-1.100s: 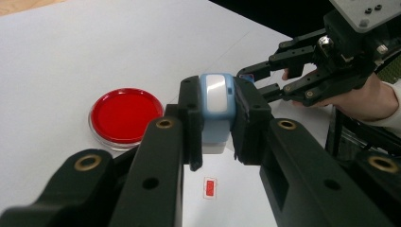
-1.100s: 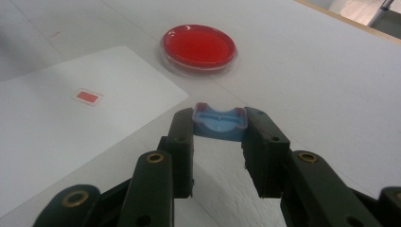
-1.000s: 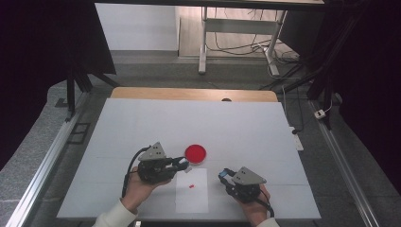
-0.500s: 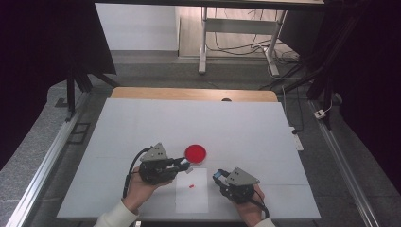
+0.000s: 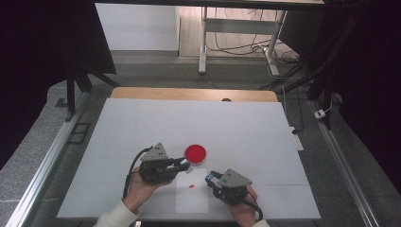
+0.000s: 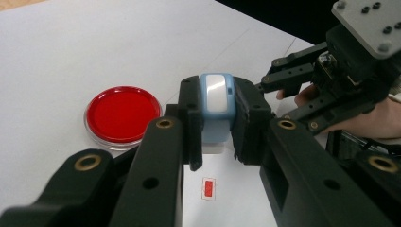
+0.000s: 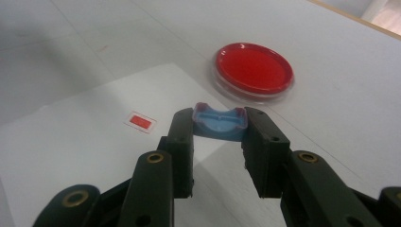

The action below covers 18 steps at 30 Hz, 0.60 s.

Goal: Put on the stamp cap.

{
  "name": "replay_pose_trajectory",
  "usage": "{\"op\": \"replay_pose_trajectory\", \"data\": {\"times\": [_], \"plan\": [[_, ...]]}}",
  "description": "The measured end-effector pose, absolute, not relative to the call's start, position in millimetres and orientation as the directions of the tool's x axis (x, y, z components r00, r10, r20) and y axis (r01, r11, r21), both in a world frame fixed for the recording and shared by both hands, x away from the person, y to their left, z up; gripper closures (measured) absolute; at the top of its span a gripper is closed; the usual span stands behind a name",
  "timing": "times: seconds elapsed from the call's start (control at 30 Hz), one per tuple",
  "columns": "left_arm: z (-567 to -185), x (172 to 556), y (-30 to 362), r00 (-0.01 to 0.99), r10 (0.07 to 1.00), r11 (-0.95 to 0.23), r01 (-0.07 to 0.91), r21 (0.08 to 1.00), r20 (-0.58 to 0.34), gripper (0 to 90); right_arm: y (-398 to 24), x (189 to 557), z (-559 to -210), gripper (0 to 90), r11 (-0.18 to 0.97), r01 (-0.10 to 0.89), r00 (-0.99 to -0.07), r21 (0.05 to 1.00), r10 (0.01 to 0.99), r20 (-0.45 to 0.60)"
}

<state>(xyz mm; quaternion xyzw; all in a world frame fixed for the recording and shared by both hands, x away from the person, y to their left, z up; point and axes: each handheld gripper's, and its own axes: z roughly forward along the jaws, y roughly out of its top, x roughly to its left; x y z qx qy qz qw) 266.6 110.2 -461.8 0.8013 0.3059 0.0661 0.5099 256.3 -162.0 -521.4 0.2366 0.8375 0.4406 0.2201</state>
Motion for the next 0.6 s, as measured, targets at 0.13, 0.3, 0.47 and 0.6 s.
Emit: {"op": "replay_pose_trajectory", "data": {"times": [0.13,0.3,0.47,0.6], "plan": [[-461.9,265.8,109.3,0.806,0.555,-0.295,0.422,0.857,-0.206,75.4,-152.9,253.9,-522.9,64.4,0.51,0.192,-0.804,0.839,0.572,-0.163],[-462.6,266.1,108.7,0.805,0.556,-0.294,0.423,0.857,-0.207,75.4,-143.0,252.8,-523.6,64.4,0.505,0.184,-0.803,0.843,0.572,-0.167],[-462.4,265.5,108.1,0.805,0.557,-0.291,0.422,0.859,-0.206,75.4,-134.7,252.7,-524.3,64.4,0.498,0.191,-0.801,0.846,0.577,-0.159],[-462.6,265.3,107.2,0.805,0.556,-0.294,0.421,0.858,-0.205,75.4,-129.0,252.0,-525.0,64.4,0.491,0.188,-0.8,0.851,0.58,-0.157]]}}
